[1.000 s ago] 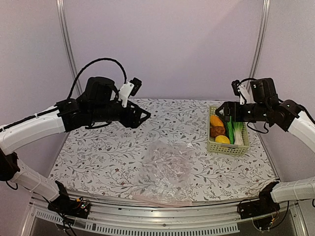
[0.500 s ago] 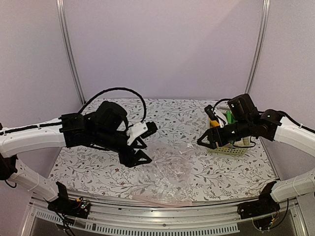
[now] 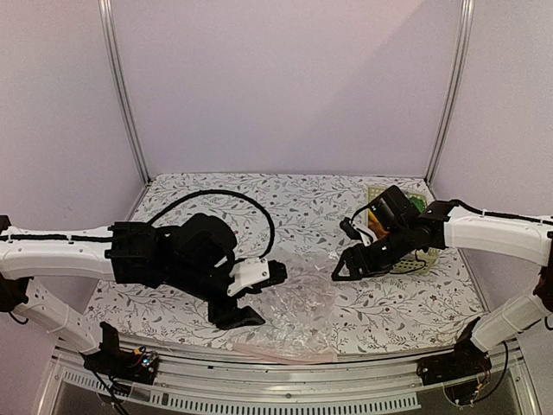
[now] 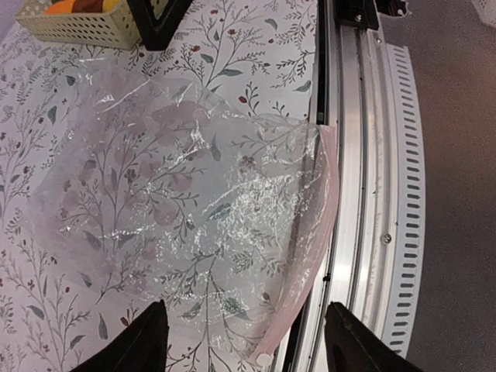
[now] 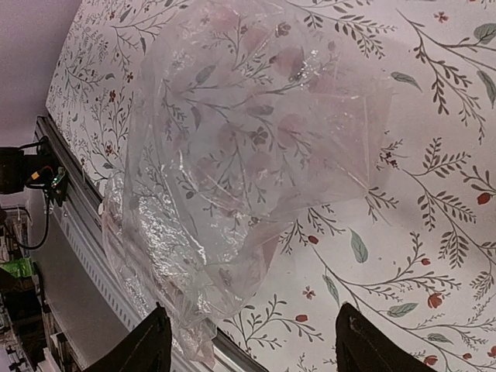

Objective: Place the food in the zip-top bag and seal the zipper
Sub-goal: Adjust the zipper food storage bag at the center of the board, then pick up the zipper food storage bag at the center of the board, then pass from the left arm to the right

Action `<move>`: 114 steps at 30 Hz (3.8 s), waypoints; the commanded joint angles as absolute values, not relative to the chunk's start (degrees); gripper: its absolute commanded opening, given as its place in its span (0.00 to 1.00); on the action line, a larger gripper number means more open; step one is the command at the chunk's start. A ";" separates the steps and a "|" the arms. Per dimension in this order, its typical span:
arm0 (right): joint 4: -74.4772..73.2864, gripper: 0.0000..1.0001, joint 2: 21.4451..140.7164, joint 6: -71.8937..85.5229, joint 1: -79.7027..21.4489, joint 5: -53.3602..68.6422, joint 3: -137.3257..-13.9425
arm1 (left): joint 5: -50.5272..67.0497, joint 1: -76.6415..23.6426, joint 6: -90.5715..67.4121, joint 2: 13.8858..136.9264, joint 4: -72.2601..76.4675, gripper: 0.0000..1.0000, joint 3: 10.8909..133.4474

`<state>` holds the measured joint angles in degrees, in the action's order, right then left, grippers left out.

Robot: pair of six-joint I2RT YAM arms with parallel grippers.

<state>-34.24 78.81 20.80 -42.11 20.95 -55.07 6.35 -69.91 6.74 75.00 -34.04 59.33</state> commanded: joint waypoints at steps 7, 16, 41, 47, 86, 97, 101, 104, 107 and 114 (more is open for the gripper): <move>-24.64 0.54 92.92 23.67 -43.25 32.85 -60.42 | -1.78 -74.05 1.58 70.24 -34.30 0.69 55.81; -35.44 0.00 124.26 18.23 -43.11 28.58 -101.03 | -5.97 -75.13 0.75 70.50 -33.94 0.68 56.07; -36.32 0.58 100.30 21.47 -34.71 27.44 -82.45 | -30.72 -78.66 -5.93 92.64 -31.10 0.73 60.65; -35.52 0.58 99.21 22.40 -34.59 27.69 -80.84 | -31.20 -76.95 -1.69 94.85 -26.69 0.72 58.59; -43.21 0.59 90.65 26.98 -36.90 24.52 -92.06 | -40.29 -64.58 -3.48 97.94 -31.39 0.00 84.74; -46.45 0.57 98.68 29.76 -41.20 17.47 -104.16 | -32.22 -62.41 -13.29 101.54 -37.00 0.00 97.64; -51.34 0.54 100.43 31.83 -42.12 11.59 -107.55 | -33.82 -62.35 -14.53 102.15 -37.11 0.00 99.71; -52.55 0.55 100.74 32.04 -43.30 9.99 -109.39 | -35.04 -62.18 -15.54 103.31 -38.04 0.00 101.89; -52.69 0.57 100.47 32.19 -43.92 9.75 -109.64 | -35.24 -61.76 -16.35 104.33 -38.74 0.00 103.48; -52.36 0.46 101.07 32.41 -44.12 8.30 -108.35 | -35.02 -61.47 -17.64 104.45 -38.99 0.00 104.75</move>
<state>-51.96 100.68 31.92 -43.88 10.57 -108.44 -34.74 -62.57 -16.16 103.63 -37.69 103.24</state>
